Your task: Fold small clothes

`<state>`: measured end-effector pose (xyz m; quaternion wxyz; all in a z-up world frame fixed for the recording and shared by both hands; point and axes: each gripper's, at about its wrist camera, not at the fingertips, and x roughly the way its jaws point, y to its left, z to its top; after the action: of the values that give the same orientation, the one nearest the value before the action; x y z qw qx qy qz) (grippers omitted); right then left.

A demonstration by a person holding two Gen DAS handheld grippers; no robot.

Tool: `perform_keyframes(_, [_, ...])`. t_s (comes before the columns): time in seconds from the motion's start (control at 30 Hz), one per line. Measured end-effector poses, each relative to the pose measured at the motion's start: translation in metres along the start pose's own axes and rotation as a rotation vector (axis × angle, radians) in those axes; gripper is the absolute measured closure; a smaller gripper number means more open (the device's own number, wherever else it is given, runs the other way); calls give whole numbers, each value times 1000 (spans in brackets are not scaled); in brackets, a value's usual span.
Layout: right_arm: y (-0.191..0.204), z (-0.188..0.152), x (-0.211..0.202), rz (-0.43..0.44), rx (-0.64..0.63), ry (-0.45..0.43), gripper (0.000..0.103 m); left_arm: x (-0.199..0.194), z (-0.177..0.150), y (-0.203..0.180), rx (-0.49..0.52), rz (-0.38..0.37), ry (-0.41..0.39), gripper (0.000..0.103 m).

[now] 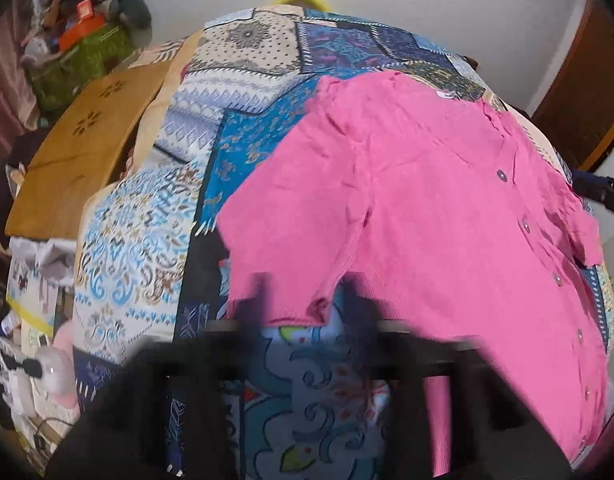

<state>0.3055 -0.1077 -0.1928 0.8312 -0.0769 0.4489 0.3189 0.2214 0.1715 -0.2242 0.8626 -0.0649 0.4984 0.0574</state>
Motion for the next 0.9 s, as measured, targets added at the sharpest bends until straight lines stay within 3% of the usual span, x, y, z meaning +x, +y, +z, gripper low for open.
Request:
perform_keyframes(0.03, [2, -4, 5, 4, -4, 16, 59, 1, 1, 1, 2, 6, 2, 101])
perform_keyframes(0.2, [5, -20, 20, 13, -6, 64, 59, -21, 13, 24, -39, 5, -46, 101])
perform_keyframes(0.37, [2, -29, 37, 19, -4, 106, 59, -71, 38, 56, -95, -25, -99, 101])
perform_keyframes(0.53, [4, -39, 47, 26, -9, 131, 59, -110, 65, 64, -133, -123, -123, 101])
perform_keyframes(0.73, [1, -35, 40, 50, 2, 105, 59, -138, 98, 26, -88, -231, -160, 101])
perform_keyframes(0.9, [-3, -26, 25, 60, 5, 50, 59, -129, 120, -37, -7, -327, -101, 101])
